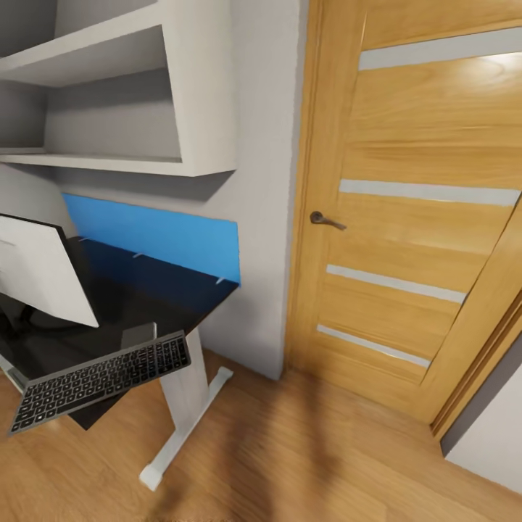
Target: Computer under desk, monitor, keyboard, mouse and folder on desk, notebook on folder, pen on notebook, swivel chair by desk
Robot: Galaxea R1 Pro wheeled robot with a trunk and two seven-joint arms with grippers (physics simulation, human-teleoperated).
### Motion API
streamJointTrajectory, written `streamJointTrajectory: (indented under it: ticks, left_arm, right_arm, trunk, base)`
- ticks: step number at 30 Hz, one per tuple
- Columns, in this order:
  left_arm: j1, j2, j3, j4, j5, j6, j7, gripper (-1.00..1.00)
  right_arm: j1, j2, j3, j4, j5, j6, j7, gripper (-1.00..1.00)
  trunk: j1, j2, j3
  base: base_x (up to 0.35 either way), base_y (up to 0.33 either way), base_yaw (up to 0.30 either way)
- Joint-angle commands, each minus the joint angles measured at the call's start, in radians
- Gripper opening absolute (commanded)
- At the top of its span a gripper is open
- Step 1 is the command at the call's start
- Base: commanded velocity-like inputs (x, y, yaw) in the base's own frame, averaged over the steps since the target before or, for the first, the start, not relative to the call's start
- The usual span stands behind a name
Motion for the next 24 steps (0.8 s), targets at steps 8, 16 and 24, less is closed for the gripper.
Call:
streamJointTrajectory:
  ticks: [8,16,24]
  left_arm:
    - [-0.001,0.000,-0.009,0.001,0.005,-0.002,0.005,1.00]
    - [-0.001,0.000,-0.008,0.001,0.005,-0.002,0.006,1.00]
    - [-0.001,0.001,-0.008,0.001,0.005,-0.001,0.007,1.00]
  right_arm:
    - [0.000,0.004,-0.004,0.000,0.009,-0.003,-0.008,1.00]
    - [0.000,0.006,-0.005,-0.001,0.008,-0.003,-0.014,1.00]
    - [0.000,0.006,-0.005,-0.002,0.007,-0.003,-0.026,1.00]
  trunk:
    - [0.000,0.000,-0.001]
    - [0.000,0.000,0.001]
    - [0.000,0.000,0.005]
  base:
    - [0.000,0.000,0.276]
    - [0.000,0.000,0.277]
    - [0.000,-0.152,0.277]
